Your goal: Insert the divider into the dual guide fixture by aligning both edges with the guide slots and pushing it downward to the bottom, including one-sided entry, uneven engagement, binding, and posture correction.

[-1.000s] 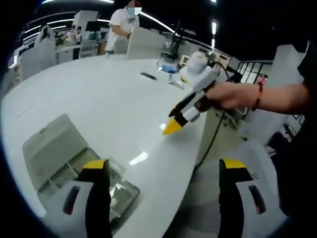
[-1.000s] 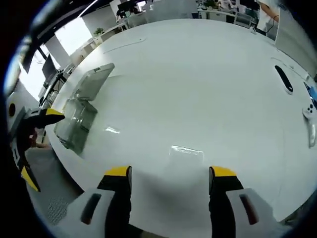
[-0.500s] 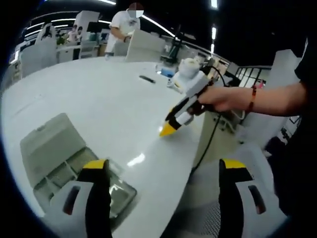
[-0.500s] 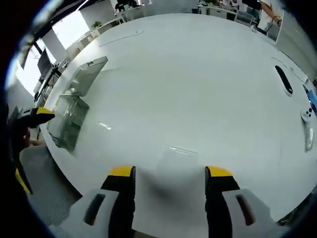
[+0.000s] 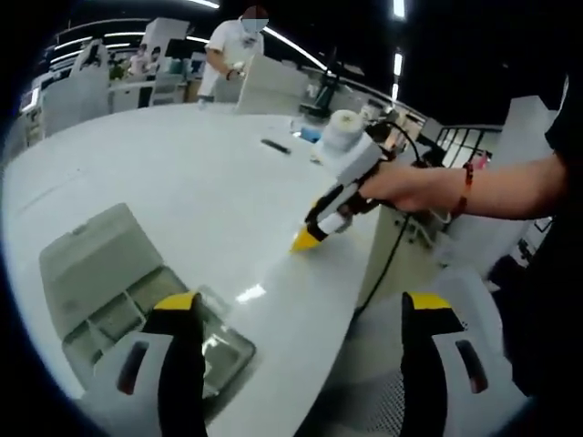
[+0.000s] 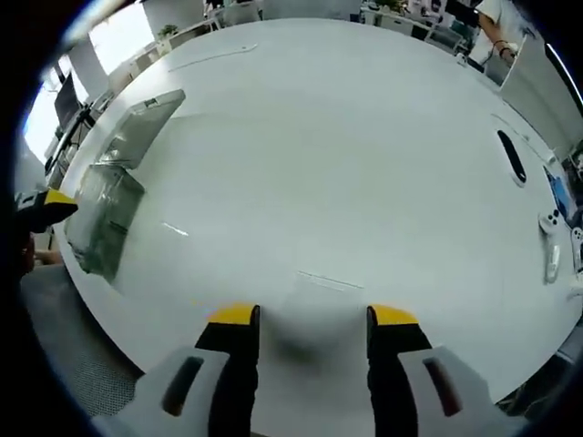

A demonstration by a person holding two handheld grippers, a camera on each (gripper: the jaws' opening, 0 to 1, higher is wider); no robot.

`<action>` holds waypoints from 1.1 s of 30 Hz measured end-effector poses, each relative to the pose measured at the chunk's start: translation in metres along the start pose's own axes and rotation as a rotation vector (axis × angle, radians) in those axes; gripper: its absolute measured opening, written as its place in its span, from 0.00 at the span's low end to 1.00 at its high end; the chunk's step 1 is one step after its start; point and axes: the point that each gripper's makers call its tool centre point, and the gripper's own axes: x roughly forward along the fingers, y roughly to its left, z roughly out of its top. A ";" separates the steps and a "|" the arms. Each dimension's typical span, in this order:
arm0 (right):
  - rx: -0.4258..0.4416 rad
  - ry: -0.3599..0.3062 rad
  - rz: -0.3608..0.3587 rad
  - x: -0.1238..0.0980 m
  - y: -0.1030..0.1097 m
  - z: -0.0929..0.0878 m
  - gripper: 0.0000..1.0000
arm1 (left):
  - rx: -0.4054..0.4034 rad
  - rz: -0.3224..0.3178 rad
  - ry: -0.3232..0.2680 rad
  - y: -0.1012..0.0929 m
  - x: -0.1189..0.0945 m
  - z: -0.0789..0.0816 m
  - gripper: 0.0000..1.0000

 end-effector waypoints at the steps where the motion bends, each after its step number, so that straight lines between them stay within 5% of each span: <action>1: 0.001 -0.001 -0.001 0.000 0.001 0.000 0.41 | 0.000 -0.001 0.001 0.000 0.000 0.000 0.88; 8: -0.044 0.004 0.014 0.000 0.008 0.001 0.29 | -0.013 -0.008 -0.013 -0.003 0.000 0.002 0.89; 33: -0.063 -0.095 0.031 -0.011 0.013 0.018 0.27 | -0.046 0.020 -0.054 0.000 -0.001 0.013 0.87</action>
